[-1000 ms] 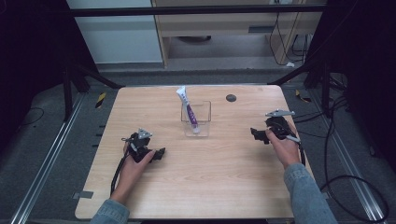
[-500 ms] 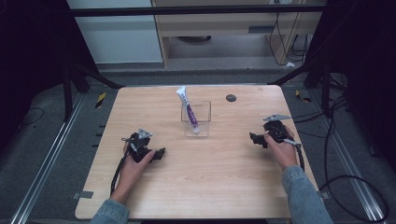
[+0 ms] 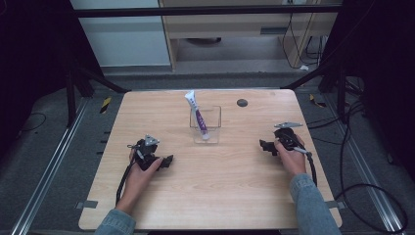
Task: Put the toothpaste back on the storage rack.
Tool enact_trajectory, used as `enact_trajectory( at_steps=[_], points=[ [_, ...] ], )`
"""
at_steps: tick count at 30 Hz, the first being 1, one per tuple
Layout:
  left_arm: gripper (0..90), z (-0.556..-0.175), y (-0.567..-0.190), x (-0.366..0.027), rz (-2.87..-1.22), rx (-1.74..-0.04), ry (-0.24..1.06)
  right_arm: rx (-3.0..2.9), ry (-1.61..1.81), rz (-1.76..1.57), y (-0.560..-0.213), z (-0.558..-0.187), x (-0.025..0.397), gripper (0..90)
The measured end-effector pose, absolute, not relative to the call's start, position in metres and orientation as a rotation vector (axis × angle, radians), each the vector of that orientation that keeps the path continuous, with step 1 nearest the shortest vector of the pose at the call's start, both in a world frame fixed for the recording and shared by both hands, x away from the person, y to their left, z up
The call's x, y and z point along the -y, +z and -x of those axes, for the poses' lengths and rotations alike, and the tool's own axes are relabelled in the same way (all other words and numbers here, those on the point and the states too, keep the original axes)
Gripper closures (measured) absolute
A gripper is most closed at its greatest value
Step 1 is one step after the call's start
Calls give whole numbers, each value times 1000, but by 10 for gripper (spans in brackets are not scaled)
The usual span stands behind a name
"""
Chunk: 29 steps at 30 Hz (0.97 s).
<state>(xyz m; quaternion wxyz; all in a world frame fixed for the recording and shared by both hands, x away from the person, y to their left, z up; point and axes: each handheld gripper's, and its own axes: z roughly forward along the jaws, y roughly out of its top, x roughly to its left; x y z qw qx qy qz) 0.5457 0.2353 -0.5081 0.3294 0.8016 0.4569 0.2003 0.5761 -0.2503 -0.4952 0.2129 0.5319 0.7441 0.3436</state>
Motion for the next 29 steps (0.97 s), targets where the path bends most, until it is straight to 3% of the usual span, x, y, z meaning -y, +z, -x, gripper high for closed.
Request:
enact_trajectory(
  at_steps=[14,29],
  points=[
    [0,-546,-508,-235,-2099,-1195,524,-2001,936,-1543,-508,-583,248,101],
    [0,-545,-508,-235,-2095,-1197,521,-1928,825,-1590,-512,-584,233,3]
  ],
)
